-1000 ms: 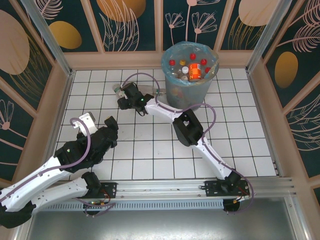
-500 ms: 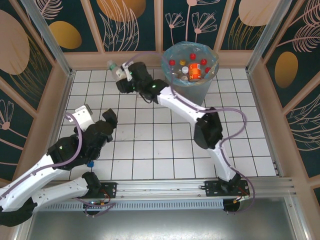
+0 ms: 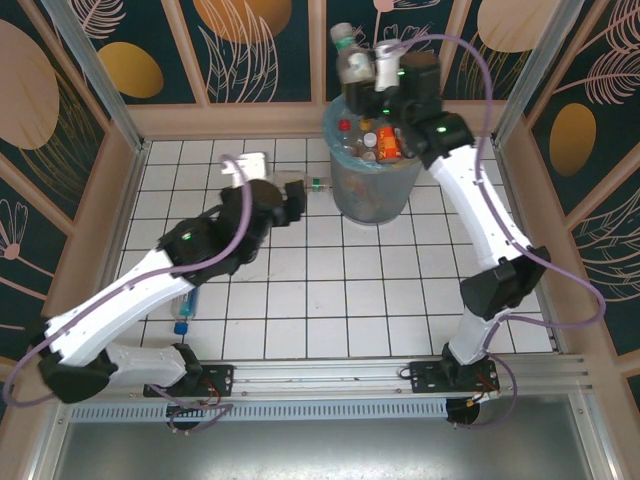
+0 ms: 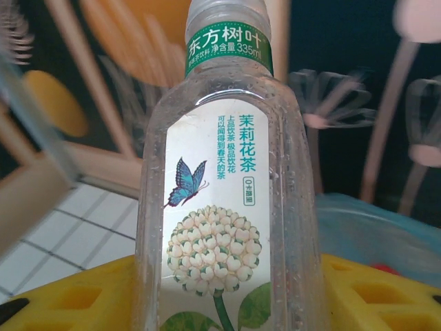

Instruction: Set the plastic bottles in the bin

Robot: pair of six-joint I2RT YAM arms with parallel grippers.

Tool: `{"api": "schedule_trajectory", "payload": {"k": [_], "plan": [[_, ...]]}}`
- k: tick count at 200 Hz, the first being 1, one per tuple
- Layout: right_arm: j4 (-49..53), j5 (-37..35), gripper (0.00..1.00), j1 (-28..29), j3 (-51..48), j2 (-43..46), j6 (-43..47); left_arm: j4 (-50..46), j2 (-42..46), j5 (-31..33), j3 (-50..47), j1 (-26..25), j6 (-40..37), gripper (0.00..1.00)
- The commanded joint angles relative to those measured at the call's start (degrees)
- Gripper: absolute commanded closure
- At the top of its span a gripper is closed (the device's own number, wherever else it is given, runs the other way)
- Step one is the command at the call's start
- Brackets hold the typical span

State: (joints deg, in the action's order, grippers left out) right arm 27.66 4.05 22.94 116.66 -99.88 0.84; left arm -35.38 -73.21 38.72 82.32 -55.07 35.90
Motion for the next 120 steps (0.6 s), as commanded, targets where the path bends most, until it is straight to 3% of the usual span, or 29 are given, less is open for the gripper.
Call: {"api": "schedule_trajectory", "payload": {"k": [1,53,77,96,120], "plan": [[7.9,4.8,0.52,-4.2,-1.8,1.5,2.0,4.2,-4.6,-7.4,3.5,0.2,-4.5,0.07],[8.8,8.5,0.49,-6.1,-8.9,4.0,0.5,6.2,-8.6,-9.8,4.2,0.1,-1.9,0.07],[8.0,8.6,0.40,-6.1,-11.1,3.7,-0.8,5.3,-7.6,-9.0,3.0,0.2,-0.6,0.07],[7.9,8.8,0.25,-6.1,-11.8,3.6,-1.4,4.7,-6.1,-8.0,1.6,0.1,0.4,0.07],[6.9,9.1,0.23,-6.0,-12.6,3.9,-1.8,4.3,-3.9,-6.7,-0.4,0.1,1.2,0.06]]}}
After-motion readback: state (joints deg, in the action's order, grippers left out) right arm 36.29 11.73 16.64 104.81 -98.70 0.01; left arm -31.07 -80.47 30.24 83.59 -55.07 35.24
